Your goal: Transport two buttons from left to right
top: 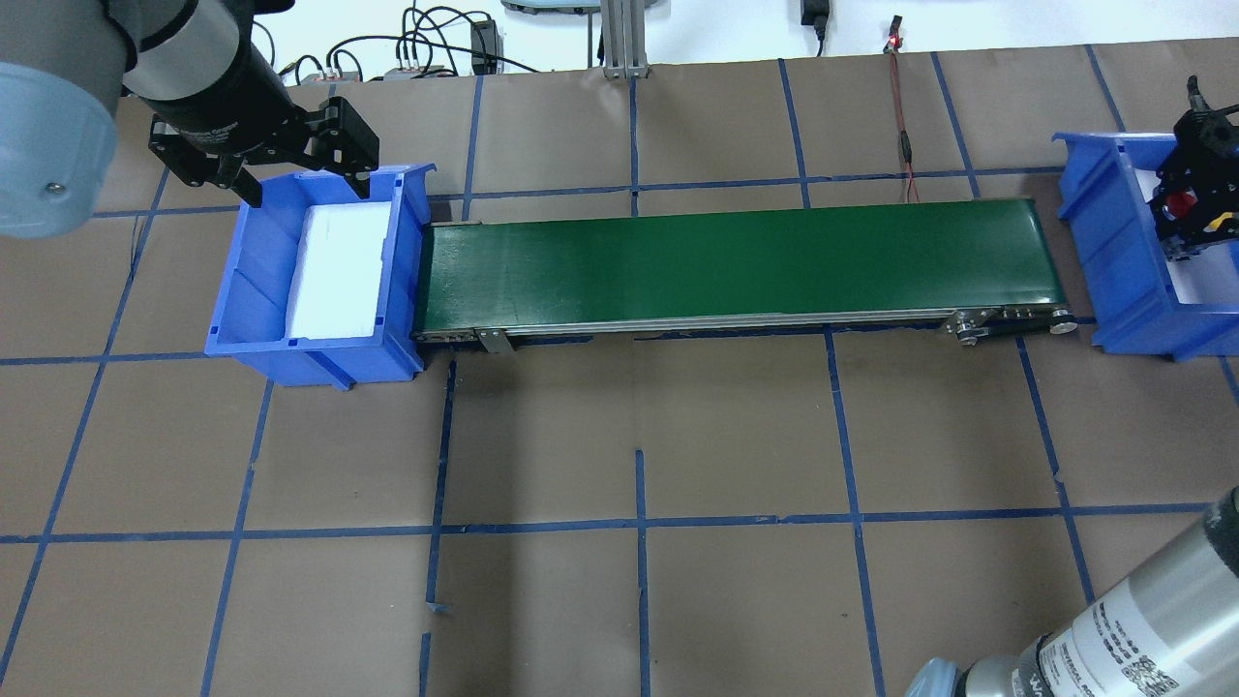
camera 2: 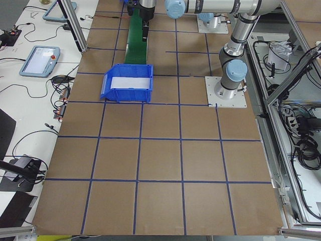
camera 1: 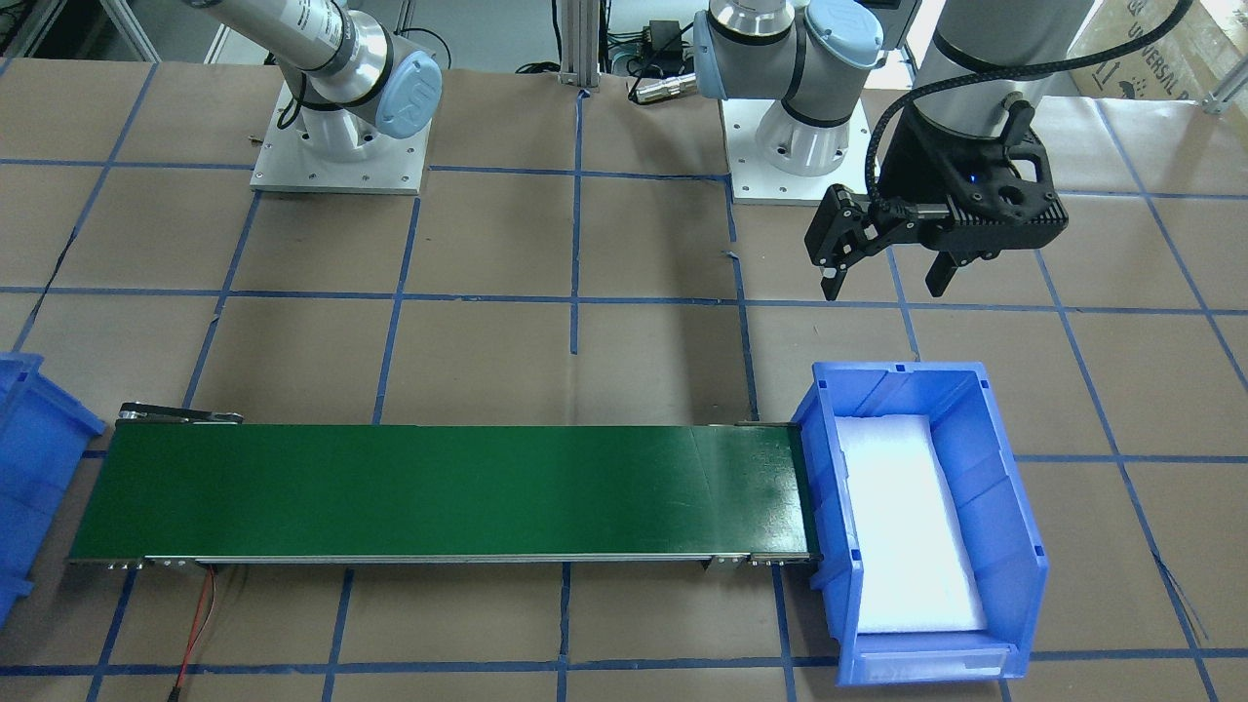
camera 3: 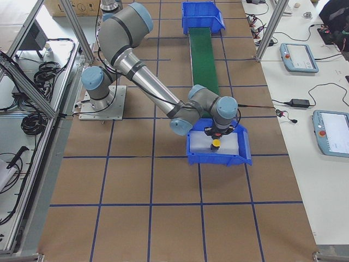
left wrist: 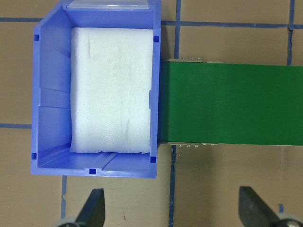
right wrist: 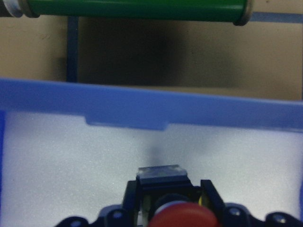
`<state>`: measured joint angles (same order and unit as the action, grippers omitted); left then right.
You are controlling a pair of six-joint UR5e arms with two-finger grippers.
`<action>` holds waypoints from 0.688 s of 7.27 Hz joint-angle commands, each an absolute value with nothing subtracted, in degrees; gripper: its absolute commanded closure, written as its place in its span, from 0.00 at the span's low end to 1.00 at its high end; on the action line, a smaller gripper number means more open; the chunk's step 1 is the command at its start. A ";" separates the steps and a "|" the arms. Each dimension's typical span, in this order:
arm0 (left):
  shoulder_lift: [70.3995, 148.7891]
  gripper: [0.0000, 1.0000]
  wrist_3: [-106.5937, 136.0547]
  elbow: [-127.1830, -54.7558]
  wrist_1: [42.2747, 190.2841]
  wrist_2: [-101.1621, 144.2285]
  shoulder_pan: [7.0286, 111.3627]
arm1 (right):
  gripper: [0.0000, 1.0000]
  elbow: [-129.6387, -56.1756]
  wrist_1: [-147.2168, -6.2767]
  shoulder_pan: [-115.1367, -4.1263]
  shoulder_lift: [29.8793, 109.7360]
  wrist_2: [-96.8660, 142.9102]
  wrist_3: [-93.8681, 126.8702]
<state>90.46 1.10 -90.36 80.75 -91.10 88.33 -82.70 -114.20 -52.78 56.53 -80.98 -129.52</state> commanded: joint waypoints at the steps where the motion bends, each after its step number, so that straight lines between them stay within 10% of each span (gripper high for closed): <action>1: 90.87 0.00 0.97 -90.52 80.60 -91.23 88.24 | 0.00 -82.53 -113.64 -52.82 56.08 -81.04 -129.46; 5: 90.88 0.00 1.14 -90.61 81.21 -91.32 88.33 | 0.00 -81.56 -103.74 -56.60 69.30 -81.82 -122.74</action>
